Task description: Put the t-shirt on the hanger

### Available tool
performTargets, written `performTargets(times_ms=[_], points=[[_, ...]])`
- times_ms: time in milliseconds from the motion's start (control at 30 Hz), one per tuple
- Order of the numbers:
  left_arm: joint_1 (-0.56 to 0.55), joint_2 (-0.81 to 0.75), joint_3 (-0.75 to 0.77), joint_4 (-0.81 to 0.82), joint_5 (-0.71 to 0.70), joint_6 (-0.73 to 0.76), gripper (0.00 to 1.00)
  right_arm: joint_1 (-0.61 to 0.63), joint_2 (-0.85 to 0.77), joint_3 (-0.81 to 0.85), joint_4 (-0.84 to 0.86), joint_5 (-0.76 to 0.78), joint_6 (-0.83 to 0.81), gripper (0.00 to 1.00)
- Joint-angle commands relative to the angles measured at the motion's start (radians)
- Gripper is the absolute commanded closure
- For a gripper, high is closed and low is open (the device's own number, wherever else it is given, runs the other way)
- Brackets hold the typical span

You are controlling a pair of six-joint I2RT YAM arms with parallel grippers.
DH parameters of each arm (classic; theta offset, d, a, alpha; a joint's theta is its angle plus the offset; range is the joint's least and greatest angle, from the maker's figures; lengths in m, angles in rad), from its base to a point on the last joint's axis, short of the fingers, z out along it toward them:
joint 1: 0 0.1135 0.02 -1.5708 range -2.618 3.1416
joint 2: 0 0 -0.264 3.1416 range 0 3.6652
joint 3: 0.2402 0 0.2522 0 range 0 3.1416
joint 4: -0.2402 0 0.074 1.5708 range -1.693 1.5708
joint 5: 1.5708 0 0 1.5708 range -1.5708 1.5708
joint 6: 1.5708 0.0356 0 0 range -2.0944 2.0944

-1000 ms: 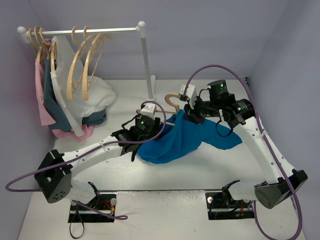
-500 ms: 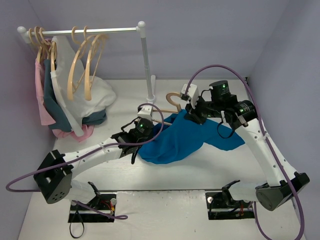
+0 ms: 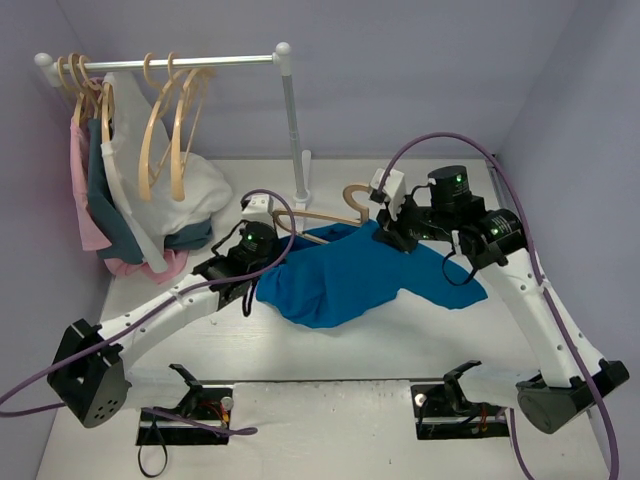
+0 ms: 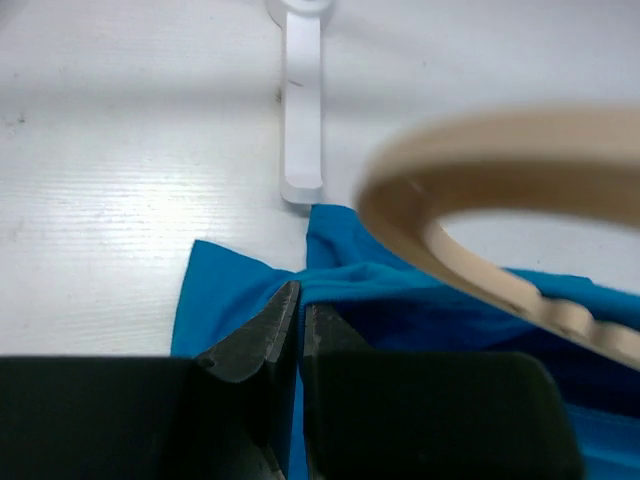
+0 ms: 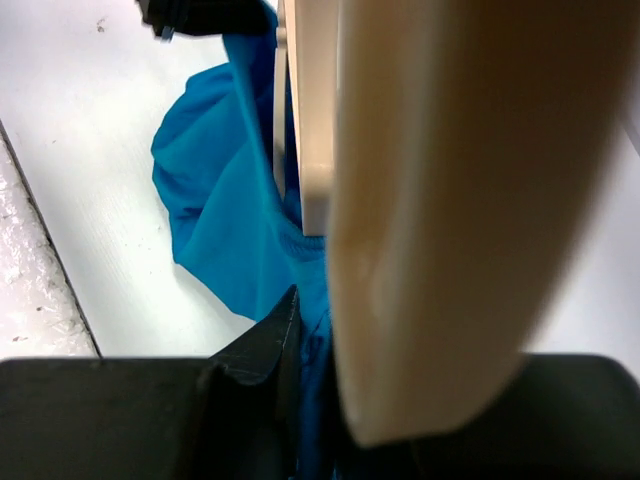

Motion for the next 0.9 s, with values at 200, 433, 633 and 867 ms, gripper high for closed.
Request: performTargets(times_ms=[200, 433, 633, 867], points=[[0.174, -0.025, 0.103, -0.015, 0.065, 0.154, 1.0, -0.007, -0.114, -0.063, 0.06, 0.018, 0.049, 1.0], [0.198, 0.008, 0.29, -0.124, 0.074, 0.245, 1.0, -0.007, -0.101, -0.076, 0.063, 0.023, 0.053, 1.0], [0.136, -0.015, 0.421, -0.234, 0.129, 0.221, 1.0, -0.004, -0.032, -0.005, 0.077, 0.007, 0.057, 1.0], [-0.031, 0.013, 0.592, -0.337, 0.033, 0.214, 1.0, -0.004, 0.066, 0.117, 0.152, -0.003, 0.081, 1.0]])
